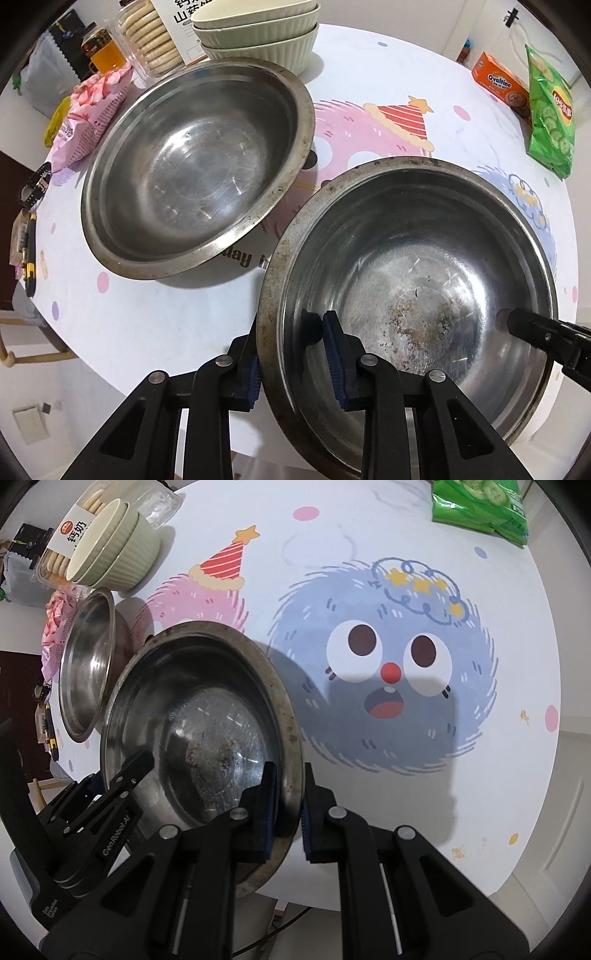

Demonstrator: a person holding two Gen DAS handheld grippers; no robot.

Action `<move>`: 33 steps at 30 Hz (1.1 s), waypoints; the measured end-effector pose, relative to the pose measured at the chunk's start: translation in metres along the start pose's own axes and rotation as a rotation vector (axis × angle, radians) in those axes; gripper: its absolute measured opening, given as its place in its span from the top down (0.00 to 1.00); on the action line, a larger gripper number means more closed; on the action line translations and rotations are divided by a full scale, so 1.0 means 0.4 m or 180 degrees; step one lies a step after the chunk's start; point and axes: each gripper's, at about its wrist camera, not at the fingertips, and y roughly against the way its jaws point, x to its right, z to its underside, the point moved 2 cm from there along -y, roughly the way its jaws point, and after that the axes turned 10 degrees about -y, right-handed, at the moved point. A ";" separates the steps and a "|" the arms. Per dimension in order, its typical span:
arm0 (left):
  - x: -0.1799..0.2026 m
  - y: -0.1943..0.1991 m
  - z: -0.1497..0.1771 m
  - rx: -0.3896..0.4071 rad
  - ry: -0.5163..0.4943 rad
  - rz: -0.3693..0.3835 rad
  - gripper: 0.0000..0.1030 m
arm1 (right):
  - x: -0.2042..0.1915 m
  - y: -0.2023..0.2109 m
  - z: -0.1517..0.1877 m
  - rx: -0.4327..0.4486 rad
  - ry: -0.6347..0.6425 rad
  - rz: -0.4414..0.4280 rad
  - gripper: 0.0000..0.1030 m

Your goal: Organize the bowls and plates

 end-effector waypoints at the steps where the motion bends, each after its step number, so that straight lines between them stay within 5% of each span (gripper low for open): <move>1: -0.001 0.001 -0.001 0.0013 0.0000 0.0008 0.72 | -0.001 0.000 0.002 0.0006 -0.0016 -0.0006 0.87; 14: -0.003 0.071 0.029 0.0171 0.0097 0.0134 0.76 | -0.006 0.017 0.005 0.0067 -0.0093 -0.0179 0.88; 23: -0.040 0.148 0.022 0.0411 0.0135 0.0128 0.76 | -0.045 0.080 -0.004 0.0379 0.0090 -0.0249 0.88; 33: -0.156 0.219 -0.011 0.0618 0.0427 0.0014 0.77 | -0.169 0.122 -0.028 0.0553 0.0367 -0.0402 0.88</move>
